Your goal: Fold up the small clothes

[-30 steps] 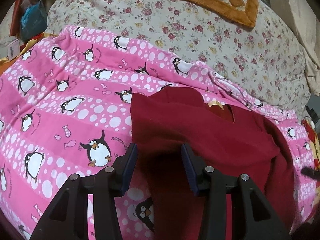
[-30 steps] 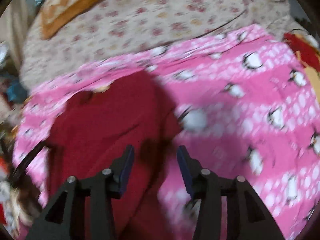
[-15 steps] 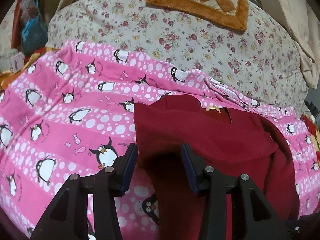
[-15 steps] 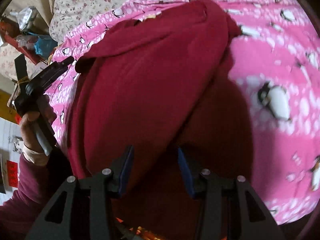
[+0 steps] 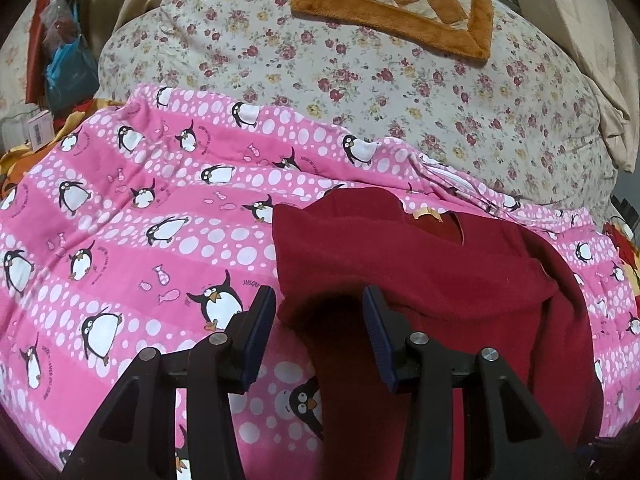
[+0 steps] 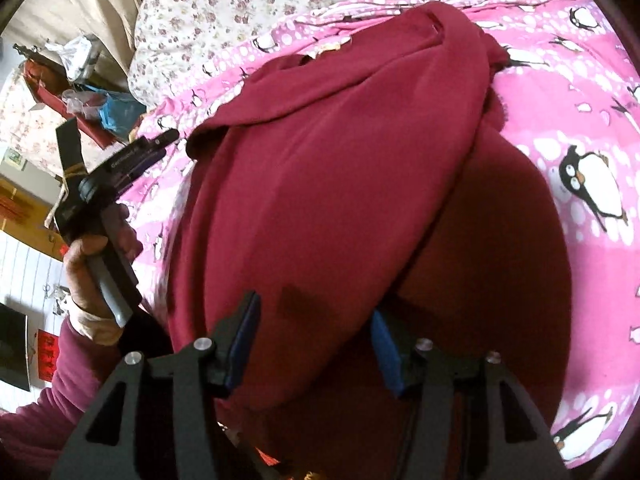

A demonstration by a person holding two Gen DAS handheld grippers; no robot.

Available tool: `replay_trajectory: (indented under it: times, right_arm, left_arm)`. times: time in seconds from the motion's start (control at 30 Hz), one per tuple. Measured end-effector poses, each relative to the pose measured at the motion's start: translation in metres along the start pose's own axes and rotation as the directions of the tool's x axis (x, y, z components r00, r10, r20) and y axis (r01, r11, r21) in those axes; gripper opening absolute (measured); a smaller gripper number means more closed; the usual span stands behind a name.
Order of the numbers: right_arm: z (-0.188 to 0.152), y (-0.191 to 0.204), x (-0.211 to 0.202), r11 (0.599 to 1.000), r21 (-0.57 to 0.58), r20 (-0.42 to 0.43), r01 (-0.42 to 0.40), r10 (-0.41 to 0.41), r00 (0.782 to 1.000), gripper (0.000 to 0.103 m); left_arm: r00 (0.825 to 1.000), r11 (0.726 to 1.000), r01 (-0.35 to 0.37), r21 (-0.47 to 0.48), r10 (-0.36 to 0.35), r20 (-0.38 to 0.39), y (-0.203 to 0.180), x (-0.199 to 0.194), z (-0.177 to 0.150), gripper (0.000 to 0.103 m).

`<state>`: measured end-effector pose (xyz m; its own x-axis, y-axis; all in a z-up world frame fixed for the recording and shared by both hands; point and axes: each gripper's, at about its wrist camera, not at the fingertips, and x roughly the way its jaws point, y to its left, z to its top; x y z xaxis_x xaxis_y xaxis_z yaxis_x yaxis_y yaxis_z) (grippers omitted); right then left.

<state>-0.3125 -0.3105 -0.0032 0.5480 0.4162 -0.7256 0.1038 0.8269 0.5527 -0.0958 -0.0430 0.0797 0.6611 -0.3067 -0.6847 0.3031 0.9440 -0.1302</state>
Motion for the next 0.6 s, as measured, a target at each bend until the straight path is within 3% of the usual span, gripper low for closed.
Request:
replay_trajectory:
  times: [0.03,0.1,0.13,0.23,0.37,0.6]
  right_arm:
    - [0.001,0.0,-0.001,1.0,-0.004,0.009,-0.002,0.002,1.0,0.036]
    - [0.004,-0.002,-0.002,1.0,-0.001,0.026,0.009,-0.009,1.0,0.017]
    - [0.006,-0.004,-0.003,1.0,0.011,0.033,0.002,-0.003,0.999,0.014]
    - [0.012,-0.002,-0.007,0.998,0.032,0.061,-0.052,0.05,0.997,0.011]
    - [0.028,0.017,-0.008,0.997,-0.023,0.095,-0.073,0.074,0.993,0.009]
    - [0.092,0.041,0.022,0.991,-0.048,0.114,-0.122,0.127,0.985,0.009]
  left_arm:
    - [1.0,1.0,0.0,0.0,0.0,0.0,0.0,0.0,0.0,0.024]
    - [1.0,1.0,0.0,-0.002,0.0,-0.001,0.0,0.0,0.0,0.024]
    - [1.0,1.0,0.001,-0.004,-0.001,-0.001,0.0,0.0,0.0,0.024]
    - [1.0,1.0,0.012,-0.015,-0.012,-0.004,0.0,-0.001,-0.001,0.024]
    - [0.999,0.998,0.043,-0.04,-0.043,-0.002,0.002,-0.004,0.001,0.024]
    - [0.99,0.986,0.142,-0.083,-0.142,0.006,0.012,-0.019,0.004,0.024]
